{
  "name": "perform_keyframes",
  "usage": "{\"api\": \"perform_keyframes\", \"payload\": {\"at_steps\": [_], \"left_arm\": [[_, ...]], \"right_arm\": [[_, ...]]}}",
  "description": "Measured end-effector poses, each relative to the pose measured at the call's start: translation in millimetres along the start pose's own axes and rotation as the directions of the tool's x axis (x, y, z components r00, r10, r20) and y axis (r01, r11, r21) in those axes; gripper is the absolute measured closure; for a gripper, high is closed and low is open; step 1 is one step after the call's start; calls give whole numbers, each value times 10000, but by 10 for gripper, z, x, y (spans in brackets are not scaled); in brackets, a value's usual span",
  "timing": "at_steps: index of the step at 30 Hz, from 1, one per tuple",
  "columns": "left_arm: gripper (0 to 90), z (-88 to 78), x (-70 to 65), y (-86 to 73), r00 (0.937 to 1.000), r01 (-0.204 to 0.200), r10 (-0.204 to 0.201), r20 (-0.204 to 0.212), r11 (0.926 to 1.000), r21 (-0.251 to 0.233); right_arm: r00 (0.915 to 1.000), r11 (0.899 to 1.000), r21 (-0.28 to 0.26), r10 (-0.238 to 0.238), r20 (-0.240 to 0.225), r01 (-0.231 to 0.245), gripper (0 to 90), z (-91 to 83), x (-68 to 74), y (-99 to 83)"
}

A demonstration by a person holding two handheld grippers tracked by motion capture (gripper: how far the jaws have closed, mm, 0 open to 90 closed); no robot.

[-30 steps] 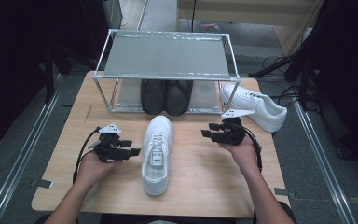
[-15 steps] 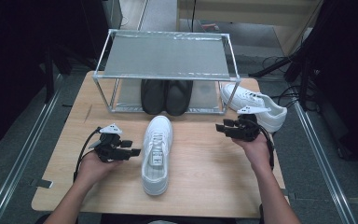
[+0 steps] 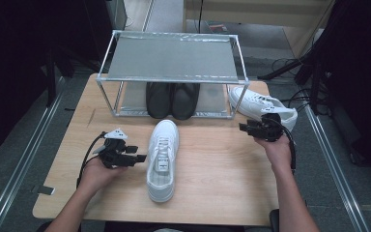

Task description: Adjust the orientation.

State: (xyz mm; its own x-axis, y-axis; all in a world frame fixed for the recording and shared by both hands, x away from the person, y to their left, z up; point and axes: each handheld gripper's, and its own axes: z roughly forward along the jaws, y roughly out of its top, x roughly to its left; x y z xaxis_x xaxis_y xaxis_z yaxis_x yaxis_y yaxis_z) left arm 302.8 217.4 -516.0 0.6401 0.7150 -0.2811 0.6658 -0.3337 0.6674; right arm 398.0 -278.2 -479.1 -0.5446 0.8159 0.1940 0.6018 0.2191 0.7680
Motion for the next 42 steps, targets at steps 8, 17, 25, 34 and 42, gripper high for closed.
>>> {"api": "perform_keyframes", "payload": {"at_steps": [8, 17, 25, 34, 42], "left_arm": [[406, 14, 4, -1, 10000, -69, 69, 14, 9999, 117], [397, 9, -17, -1, 9996, -259, 257, 151, 9996, 97], [397, 17, -19, -3, 9996, -243, 240, 159, 9996, 145], [394, 19, -15, -3, 9996, -258, 255, 154, 9995, 189], [394, 21, -17, -4, 9995, -274, 271, 159, 9995, 180]], "right_arm": [[9988, 9997, 66, 218, 444, -222, 555, 11, -209, 76], [9945, 9987, -206, 488, 922, -471, 564, -94, -418, 227], [9899, 9957, -701, 686, 1241, -602, 569, -313, -575, 342], [9802, 9938, -924, 776, 1822, -615, 572, -470, -723, 346], [9786, 9957, -230, 928, 1836, -901, 569, -214, -824, 234]]}}
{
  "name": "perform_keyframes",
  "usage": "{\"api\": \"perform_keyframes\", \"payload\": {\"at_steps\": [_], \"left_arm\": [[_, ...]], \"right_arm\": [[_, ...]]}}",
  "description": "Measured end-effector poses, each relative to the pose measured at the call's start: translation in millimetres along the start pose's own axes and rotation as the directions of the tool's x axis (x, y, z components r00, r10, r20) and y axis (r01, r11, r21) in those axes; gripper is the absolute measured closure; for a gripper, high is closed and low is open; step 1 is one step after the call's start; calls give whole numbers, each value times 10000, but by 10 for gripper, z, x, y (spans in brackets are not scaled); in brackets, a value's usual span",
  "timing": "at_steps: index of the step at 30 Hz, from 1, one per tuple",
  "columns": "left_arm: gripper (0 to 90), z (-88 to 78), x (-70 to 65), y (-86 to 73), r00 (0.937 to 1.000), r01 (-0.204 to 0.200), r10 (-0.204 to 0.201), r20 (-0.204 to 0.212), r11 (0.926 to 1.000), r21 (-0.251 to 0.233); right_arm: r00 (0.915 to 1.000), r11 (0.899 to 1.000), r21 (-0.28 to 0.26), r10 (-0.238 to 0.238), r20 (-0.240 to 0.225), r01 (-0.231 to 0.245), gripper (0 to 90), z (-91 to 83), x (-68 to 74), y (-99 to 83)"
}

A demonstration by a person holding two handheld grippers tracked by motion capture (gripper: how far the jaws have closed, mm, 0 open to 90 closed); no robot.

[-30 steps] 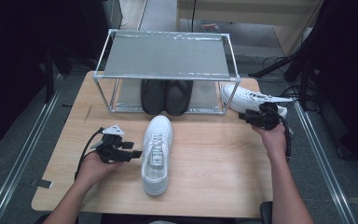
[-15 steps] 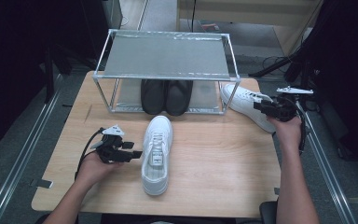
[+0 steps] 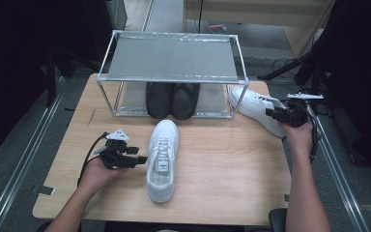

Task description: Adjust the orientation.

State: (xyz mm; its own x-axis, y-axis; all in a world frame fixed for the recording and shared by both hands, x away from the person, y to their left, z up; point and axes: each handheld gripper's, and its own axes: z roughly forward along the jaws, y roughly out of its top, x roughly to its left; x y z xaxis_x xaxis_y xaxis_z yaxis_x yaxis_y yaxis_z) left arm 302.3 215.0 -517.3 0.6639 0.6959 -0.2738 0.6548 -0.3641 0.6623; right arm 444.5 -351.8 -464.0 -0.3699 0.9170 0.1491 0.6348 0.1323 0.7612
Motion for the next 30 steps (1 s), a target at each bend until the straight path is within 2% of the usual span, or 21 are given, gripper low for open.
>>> {"api": "perform_keyframes", "payload": {"at_steps": [5, 6, 7, 10, 17, 19, 21, 23, 24, 26, 28, 30], "left_arm": [[394, -2, 3, -1, 10000, -3, 3, -17, 10000, 26], [394, -3, 5, -1, 10000, -15, 15, -37, 10000, 59], [394, 0, 5, -2, 10000, 25, -24, -44, 10000, 59], [394, 12, 9, -2, 10000, -16, 16, -36, 9999, 141], [393, 16, 3, -2, 10000, -37, 38, -65, 9999, 164], [393, 18, 6, -3, 10000, -11, 12, -64, 9999, 163], [393, 18, 5, -2, 10000, -8, 10, -73, 9999, 165], [394, 8, 5, -2, 10000, -33, 34, -46, 9999, 137], [394, 8, 5, -2, 10000, -33, 34, -46, 9999, 137], [394, -1, 12, -3, 10000, 44, -44, -66, 10000, 49], [393, -7, 21, -4, 10000, 21, -21, -62, 10000, 86], [393, -6, 22, -4, 10000, 29, -28, -65, 10000, 81]], "right_arm": [[9999, 9999, 103, 28, 140, -30, 557, 145, 39, 18], [9996, 9997, 129, 193, 192, -195, 585, 202, 36, 23], [9993, 9998, 116, 149, 343, -153, 598, 211, 39, 32], [9993, 9996, 31, 295, 213, -296, 600, 258, 37, 53], [9992, 9999, -135, 18, 389, -13, 593, 346, 76, 68], [9992, 9999, -126, -70, 403, 75, 618, 354, 81, 66], [9997, 9999, -122, 24, 239, -21, 651, 345, 70, 63], [9993, 9991, -205, 355, -141, -358, 720, 314, 41, 67], [9993, 9991, -205, 355, -141, -358, 720, 314, 41, 67], [9933, 9950, -154, 973, -629, -985, 788, 294, 0, 67], [9920, 9940, -126, 1074, -663, -1085, 808, 290, -7, 68], [9935, 9944, -167, 1035, -468, -1044, 815, 276, 9, 74]]}}
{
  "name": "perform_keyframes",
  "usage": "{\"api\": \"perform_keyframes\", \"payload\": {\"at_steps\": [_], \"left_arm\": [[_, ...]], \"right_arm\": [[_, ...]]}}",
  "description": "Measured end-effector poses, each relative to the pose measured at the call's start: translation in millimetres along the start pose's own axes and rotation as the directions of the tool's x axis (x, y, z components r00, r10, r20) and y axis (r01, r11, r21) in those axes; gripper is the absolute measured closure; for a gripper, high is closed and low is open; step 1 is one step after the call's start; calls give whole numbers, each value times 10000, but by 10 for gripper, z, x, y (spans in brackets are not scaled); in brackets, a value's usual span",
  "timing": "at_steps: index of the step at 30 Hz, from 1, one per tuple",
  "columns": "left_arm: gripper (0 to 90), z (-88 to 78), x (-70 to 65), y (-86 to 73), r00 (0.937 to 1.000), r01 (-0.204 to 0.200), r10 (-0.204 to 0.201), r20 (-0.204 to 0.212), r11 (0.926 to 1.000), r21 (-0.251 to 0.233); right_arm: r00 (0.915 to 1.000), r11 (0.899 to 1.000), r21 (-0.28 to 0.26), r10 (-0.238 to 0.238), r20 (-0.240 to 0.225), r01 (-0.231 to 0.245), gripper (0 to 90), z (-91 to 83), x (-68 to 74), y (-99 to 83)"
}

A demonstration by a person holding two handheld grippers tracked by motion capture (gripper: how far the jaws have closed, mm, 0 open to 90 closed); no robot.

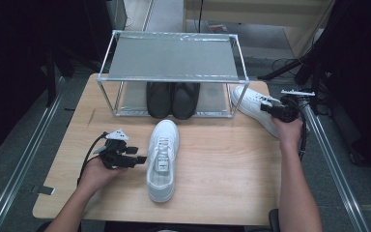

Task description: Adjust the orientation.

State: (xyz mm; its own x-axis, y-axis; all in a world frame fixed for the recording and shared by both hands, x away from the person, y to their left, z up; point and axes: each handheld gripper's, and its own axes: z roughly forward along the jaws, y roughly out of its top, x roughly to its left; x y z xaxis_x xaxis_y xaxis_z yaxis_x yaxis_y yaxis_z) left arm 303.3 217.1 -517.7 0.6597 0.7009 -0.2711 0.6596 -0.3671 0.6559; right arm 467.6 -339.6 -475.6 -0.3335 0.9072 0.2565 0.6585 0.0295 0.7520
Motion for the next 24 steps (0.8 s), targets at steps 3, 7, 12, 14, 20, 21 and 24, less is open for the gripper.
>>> {"api": "perform_keyframes", "payload": {"at_steps": [3, 7, 12, 14, 20, 21, 24], "left_arm": [[393, 0, -7, 0, 10000, -11, 11, -4, 10000, -66], [392, -9, -3, 0, 10000, -2, 3, 15, 10000, -98], [390, -19, -2, -1, 10000, 3, -3, 17, 9999, -163], [389, -24, -4, 0, 10000, 9, -9, 18, 9998, -196], [387, -64, -3, 1, 9999, 13, -9, 104, 9992, -395], [387, -68, -1, 1, 9999, 25, -20, 127, 9993, -384], [384, -76, 5, 2, 9999, 41, -35, 133, 9992, -406]], "right_arm": [[9996, 9996, -71, 264, -96, -264, 821, -25, -5, 0], [9998, 9998, -21, 197, 34, -197, 820, -90, 20, 4], [9998, 9999, -82, 117, 188, -115, 820, -185, 49, -5], [9993, 9998, -146, 124, 350, -119, 821, -263, 62, -25], [9969, 9998, -163, 108, 780, -95, 821, -434, 96, -109], [9964, 9998, -171, 128, 841, -114, 821, -466, 106, -128], [9948, 9994, -265, 242, 987, -217, 821, -565, 138, -178]]}}
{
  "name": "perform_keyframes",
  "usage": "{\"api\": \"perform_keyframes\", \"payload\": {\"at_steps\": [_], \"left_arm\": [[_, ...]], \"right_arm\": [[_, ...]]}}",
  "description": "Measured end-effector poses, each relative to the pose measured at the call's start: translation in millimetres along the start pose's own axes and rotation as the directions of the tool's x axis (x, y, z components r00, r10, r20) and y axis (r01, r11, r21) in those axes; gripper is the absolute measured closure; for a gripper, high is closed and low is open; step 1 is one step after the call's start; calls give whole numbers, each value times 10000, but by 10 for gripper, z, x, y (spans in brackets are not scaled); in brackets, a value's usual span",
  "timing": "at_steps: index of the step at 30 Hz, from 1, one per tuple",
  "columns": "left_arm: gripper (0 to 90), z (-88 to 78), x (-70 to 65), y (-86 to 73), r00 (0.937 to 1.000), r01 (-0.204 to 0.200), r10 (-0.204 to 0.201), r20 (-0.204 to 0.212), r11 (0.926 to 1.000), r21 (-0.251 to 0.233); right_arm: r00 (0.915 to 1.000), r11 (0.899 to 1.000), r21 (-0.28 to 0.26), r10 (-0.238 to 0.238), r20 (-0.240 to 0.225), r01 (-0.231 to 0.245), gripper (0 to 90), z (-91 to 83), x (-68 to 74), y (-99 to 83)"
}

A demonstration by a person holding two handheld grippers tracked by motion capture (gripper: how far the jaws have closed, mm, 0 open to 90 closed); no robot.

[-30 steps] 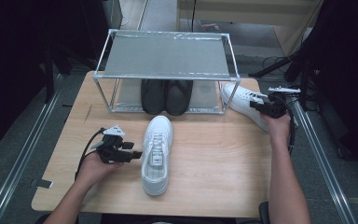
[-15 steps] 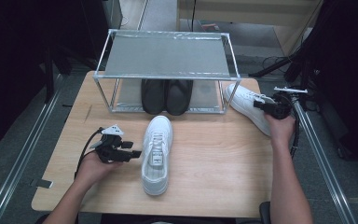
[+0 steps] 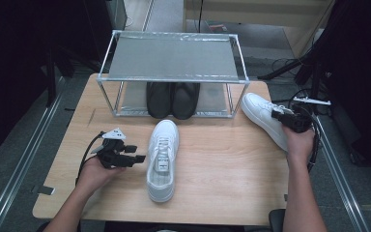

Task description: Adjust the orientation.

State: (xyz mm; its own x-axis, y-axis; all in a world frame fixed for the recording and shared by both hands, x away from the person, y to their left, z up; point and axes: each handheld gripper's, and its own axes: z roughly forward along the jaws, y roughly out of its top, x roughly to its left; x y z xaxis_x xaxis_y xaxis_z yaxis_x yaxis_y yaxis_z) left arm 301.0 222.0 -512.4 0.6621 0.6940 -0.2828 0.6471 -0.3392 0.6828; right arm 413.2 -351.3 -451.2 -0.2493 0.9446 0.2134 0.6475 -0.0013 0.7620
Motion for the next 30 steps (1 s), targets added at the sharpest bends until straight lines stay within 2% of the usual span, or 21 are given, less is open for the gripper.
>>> {"api": "perform_keyframes", "payload": {"at_steps": [2, 8, 17, 20, 22, 30], "left_arm": [[384, -3, 0, 1, 10000, 0, 0, -21, 10000, -9], [382, -32, -1, -2, 10000, -45, 45, 1, 9999, -120], [382, -32, -6, 3, 10000, -85, 85, -34, 9998, -195], [382, -37, -12, 5, 9998, -198, 198, -13, 9995, -253], [382, -38, -14, 9, 9997, -238, 237, -6, 9994, -265], [381, -35, -14, 17, 9996, -278, 279, 22, 9992, -271]], "right_arm": [[10000, 10000, -20, 39, 24, -39, 821, -25, 11, -12], [9999, 9998, -221, -10, 148, 13, 821, -260, 144, -159], [9999, 9979, -624, 160, -25, -162, 822, -563, 260, -335], [10000, 9976, -693, 65, -71, -70, 823, -624, 302, -372], [9999, 9977, -673, -115, -118, 107, 822, -690, 381, -420], [9967, 9968, -504, -640, -491, 616, 820, -741, 598, -482]]}}
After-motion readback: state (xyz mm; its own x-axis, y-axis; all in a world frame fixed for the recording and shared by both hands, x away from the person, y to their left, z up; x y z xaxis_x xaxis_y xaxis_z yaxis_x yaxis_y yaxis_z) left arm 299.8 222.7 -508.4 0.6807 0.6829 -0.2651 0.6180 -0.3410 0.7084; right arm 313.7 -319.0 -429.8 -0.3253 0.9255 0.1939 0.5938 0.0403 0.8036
